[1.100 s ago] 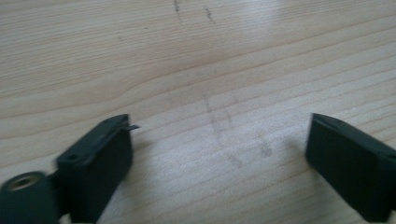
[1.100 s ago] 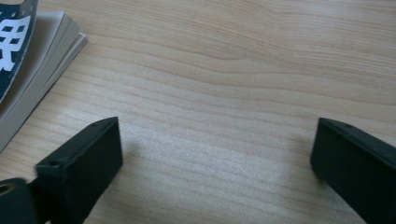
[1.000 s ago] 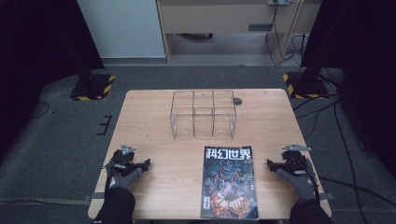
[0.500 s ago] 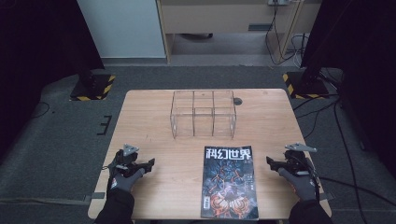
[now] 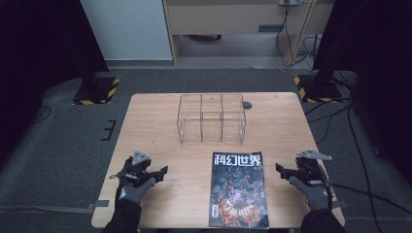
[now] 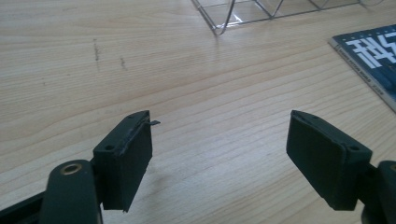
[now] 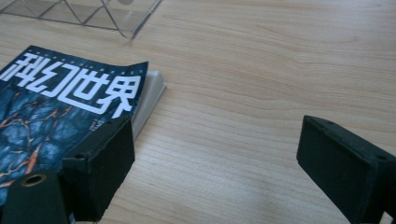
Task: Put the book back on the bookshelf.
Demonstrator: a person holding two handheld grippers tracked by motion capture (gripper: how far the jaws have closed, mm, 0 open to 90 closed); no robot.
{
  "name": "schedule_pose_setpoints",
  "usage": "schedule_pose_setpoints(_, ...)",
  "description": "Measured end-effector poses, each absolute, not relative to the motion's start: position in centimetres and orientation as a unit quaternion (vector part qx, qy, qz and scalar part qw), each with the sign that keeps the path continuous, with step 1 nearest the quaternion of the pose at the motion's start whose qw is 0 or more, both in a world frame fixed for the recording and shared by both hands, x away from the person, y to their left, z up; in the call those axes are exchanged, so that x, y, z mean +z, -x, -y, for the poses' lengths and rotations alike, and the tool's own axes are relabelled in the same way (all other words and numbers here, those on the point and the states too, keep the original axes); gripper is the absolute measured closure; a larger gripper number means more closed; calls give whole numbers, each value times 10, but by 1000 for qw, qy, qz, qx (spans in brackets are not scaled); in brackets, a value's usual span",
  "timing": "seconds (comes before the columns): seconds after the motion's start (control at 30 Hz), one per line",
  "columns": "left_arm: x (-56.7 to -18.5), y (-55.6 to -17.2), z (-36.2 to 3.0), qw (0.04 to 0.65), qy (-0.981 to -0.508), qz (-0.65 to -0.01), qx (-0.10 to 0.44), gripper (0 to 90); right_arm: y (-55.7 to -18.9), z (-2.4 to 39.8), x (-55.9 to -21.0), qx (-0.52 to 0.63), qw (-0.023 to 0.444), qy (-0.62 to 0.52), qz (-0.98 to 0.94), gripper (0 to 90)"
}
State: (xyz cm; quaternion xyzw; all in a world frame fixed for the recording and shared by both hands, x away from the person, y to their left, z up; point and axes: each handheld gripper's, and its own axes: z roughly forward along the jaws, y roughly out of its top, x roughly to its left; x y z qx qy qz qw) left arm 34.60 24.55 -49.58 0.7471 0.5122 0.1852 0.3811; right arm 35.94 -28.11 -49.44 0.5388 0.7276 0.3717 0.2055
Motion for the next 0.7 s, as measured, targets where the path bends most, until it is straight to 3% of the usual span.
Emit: schedule_pose_setpoints(0.7,-484,-331,-203,417,-763,-468,156,231,-344,257,-488,392,188,-513,-740,114)
